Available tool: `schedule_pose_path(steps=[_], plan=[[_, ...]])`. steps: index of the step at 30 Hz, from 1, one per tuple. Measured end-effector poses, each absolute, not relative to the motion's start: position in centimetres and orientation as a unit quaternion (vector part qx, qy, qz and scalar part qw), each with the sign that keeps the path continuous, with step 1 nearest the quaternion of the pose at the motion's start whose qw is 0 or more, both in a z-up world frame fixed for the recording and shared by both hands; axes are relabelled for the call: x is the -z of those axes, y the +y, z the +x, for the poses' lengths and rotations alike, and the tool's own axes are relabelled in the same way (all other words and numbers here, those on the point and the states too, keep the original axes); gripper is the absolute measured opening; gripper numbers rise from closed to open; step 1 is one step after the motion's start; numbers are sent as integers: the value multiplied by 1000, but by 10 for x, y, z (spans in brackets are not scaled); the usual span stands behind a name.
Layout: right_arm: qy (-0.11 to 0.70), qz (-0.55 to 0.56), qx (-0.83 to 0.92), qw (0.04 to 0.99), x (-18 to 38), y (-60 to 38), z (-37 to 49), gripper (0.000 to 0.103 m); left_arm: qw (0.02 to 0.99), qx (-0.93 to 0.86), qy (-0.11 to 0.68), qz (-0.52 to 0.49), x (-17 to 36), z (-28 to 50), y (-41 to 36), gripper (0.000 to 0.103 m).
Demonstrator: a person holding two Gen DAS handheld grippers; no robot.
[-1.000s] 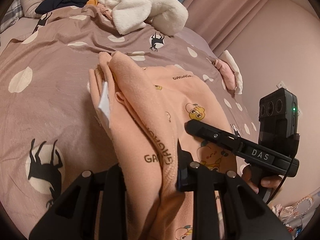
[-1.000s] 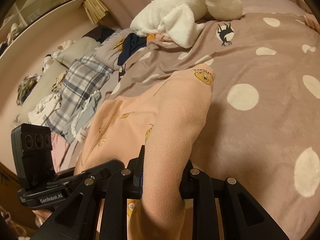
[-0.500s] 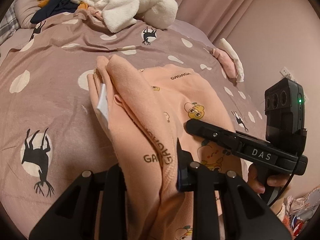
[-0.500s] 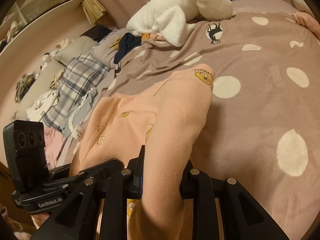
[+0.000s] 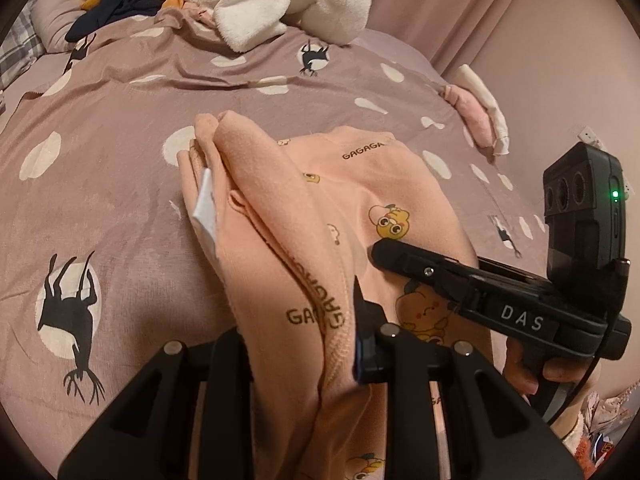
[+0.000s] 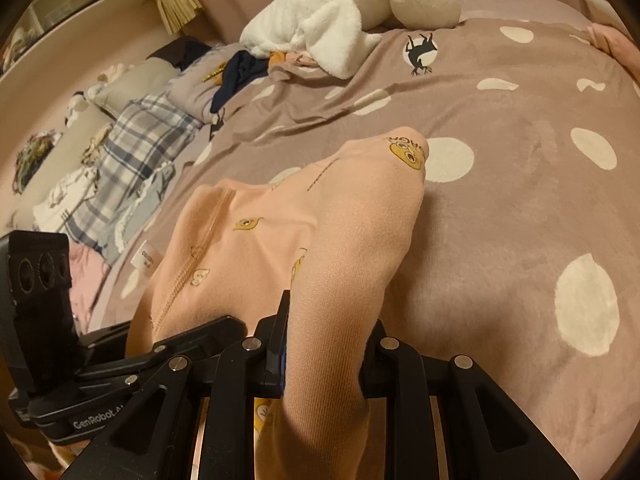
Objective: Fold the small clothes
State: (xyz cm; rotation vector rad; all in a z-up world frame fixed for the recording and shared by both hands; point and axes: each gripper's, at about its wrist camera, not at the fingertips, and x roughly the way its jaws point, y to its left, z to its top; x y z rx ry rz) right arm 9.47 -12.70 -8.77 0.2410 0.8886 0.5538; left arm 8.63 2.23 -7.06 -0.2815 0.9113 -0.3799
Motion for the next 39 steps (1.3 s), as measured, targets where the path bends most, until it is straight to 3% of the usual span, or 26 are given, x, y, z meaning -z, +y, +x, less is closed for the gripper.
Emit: schedule_pose_path(steps=[13,15,17,22,27,33,39], plan=[[447,106,-260,850,112,-121,104,25,860,164,461,-143,97,100,28,28],[448,103,-255,851,115,-121,104,27,865,153,460,-128,100,100,24,40],[447,93,-248,855,119,-119,103,36,868,139,462,-118,105,103,22,54],[443,99,-241,858,119,-122,103,46,867,126,465,-129,107,106,30,73],[446,104,-230,859,118,-130,103,58,872,89,468,-113,104,106,35,102],[449,82,-216,863,115,-125,101,68,875,65,466,-113,99,104,46,103],[451,74,-198,867,111,-128,101,70,880,46,463,-101,90,98,51,103]])
